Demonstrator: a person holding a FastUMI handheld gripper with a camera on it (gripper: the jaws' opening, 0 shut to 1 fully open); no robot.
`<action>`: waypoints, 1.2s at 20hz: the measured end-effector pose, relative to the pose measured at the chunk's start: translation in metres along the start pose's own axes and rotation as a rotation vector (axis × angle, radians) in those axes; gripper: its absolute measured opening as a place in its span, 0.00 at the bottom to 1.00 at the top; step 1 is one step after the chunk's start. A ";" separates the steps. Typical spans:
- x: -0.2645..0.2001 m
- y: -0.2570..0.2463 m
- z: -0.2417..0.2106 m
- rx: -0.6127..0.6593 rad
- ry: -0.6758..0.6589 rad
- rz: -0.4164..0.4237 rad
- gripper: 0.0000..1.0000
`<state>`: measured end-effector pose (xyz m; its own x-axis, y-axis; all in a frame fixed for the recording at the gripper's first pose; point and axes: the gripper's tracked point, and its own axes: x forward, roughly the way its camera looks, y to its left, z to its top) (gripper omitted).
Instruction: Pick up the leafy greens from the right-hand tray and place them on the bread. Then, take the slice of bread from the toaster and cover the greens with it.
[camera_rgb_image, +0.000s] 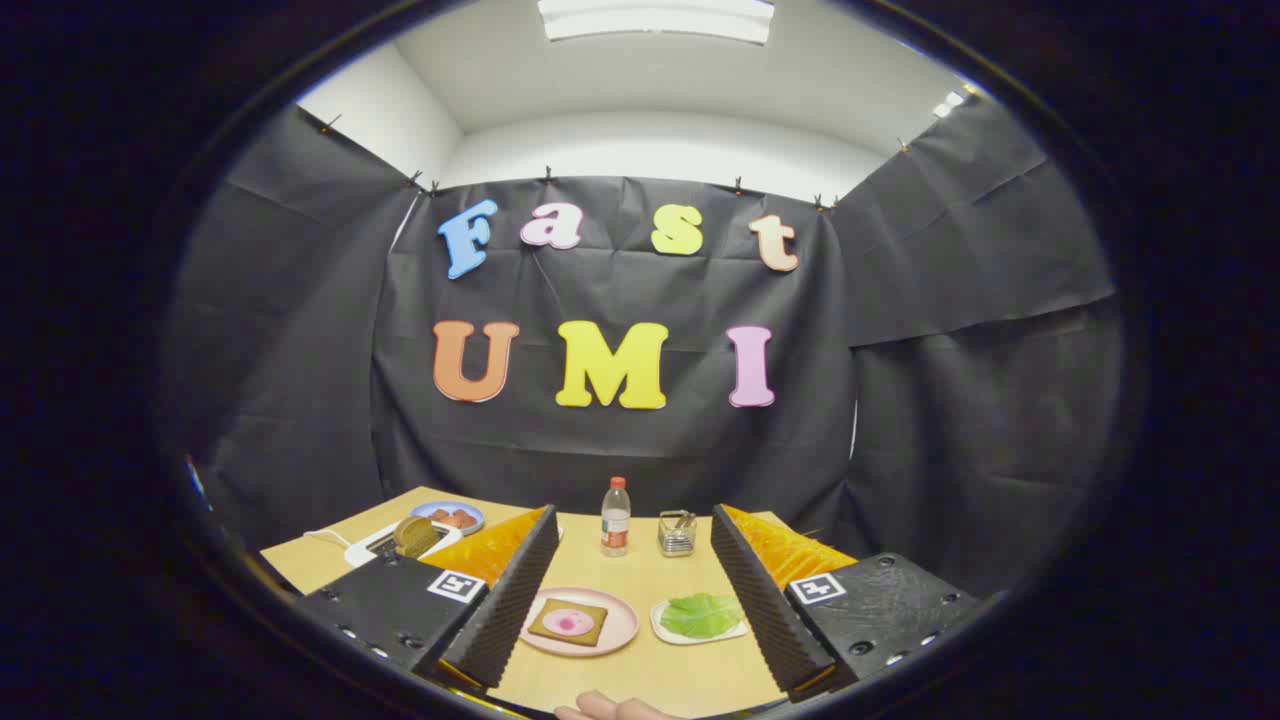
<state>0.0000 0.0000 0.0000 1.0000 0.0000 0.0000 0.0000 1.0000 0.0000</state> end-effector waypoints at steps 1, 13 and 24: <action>-0.001 -0.001 0.000 0.004 -0.001 -0.003 0.94; 0.002 -0.014 -0.007 0.006 0.017 -0.020 0.94; 0.078 -0.073 -0.079 0.007 0.156 -0.038 0.94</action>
<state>0.0777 -0.0727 -0.0790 0.9871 -0.0373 -0.1557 0.0383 0.9993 0.0037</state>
